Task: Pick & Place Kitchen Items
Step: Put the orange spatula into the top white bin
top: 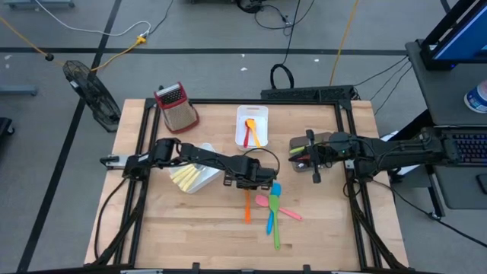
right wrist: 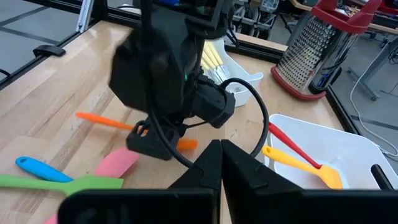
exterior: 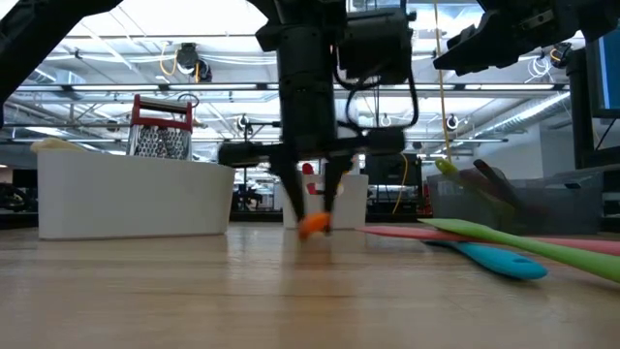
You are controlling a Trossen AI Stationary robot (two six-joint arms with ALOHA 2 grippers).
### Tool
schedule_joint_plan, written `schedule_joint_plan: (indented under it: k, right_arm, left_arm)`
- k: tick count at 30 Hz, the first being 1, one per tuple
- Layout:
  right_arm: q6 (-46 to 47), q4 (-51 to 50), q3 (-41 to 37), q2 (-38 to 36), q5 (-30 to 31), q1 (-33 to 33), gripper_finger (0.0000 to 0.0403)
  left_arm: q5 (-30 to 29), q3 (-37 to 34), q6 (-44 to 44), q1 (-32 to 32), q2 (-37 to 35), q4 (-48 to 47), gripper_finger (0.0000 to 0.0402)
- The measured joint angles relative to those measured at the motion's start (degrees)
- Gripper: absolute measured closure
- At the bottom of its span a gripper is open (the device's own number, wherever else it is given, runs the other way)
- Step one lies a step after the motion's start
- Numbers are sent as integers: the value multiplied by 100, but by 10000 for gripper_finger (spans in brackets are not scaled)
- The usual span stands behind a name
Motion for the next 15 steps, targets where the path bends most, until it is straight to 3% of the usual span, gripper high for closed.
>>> schedule_joint_plan:
  k: [15]
  right_arm:
    - [2,-9,0,0,0,0,403]
  left_arm:
    - [71,14,272,56,-170,-54,343]
